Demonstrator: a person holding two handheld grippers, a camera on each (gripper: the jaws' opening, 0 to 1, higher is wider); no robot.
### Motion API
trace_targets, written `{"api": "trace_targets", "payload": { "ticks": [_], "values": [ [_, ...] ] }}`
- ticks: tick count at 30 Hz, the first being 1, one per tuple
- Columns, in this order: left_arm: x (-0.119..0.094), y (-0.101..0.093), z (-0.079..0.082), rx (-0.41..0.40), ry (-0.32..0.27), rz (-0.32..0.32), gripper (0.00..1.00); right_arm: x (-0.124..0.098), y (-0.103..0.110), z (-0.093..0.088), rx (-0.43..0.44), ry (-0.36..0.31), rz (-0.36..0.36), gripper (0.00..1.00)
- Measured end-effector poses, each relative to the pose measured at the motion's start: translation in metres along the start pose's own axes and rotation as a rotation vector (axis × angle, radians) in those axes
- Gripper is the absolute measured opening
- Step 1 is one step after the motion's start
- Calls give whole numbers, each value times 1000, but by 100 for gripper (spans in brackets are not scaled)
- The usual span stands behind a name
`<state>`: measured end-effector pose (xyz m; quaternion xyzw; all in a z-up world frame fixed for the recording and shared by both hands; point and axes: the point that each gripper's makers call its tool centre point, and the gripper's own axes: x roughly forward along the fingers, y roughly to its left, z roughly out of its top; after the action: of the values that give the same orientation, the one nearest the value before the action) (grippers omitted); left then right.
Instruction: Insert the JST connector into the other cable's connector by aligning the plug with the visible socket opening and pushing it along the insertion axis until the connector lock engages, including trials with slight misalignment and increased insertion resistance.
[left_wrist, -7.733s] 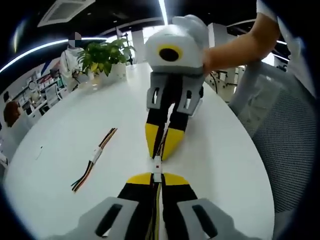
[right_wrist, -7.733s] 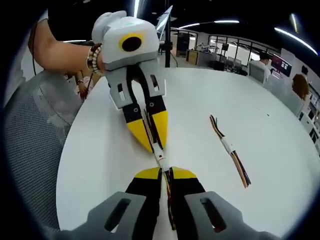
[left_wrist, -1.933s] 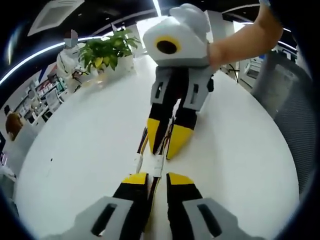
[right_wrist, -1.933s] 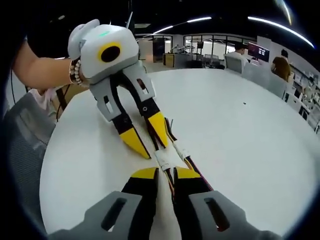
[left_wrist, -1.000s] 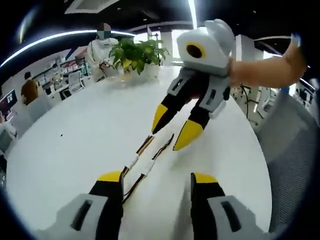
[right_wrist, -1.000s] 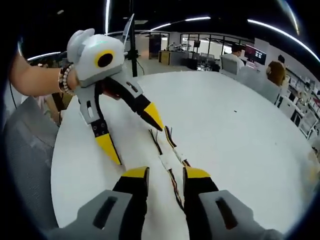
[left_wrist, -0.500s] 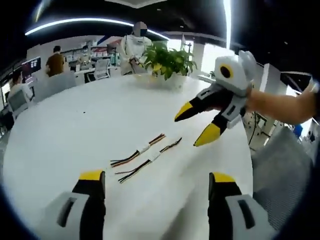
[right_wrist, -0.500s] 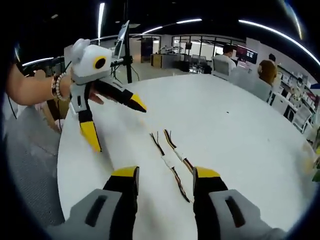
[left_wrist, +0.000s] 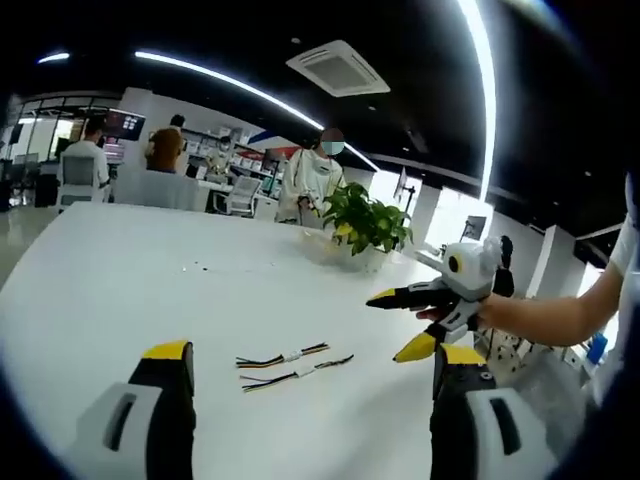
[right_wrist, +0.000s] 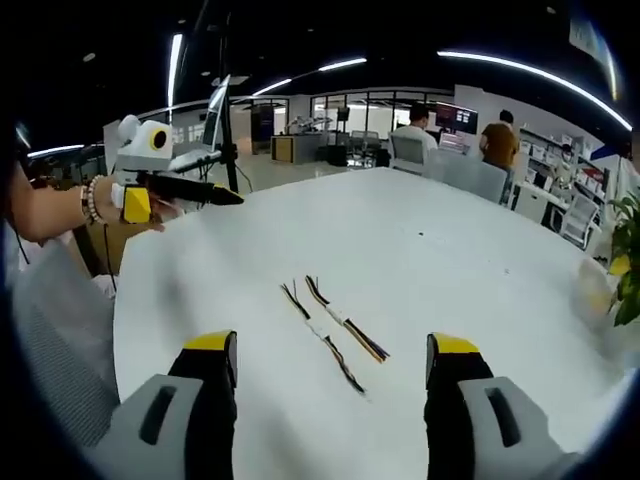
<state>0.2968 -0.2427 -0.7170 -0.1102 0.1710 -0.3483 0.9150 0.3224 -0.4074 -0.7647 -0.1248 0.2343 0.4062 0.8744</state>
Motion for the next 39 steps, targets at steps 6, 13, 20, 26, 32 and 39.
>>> {"api": "trace_targets", "payload": {
  "ticks": [6, 13, 20, 26, 32, 39],
  "values": [
    [-28, 13, -5, -42, 7, 83, 99, -13, -4, -8, 10, 24, -32, 77],
    [-62, 12, -10, -29, 1, 132, 99, -33, -4, -14, 55, 27, -83, 82],
    [-90, 15, -15, -56, -18, 192, 99, -48, -6, -26, 67, 39, -128, 82],
    [-101, 11, -21, -52, -12, 220, 99, -65, -5, -24, 93, 12, -157, 83],
    [-114, 9, -20, -12, -63, 249, 99, -84, 0, -21, 115, -14, -182, 83],
    [-133, 2, -32, 59, -42, 291, 99, -110, 8, -25, 164, -61, -233, 83]
  ]
}}
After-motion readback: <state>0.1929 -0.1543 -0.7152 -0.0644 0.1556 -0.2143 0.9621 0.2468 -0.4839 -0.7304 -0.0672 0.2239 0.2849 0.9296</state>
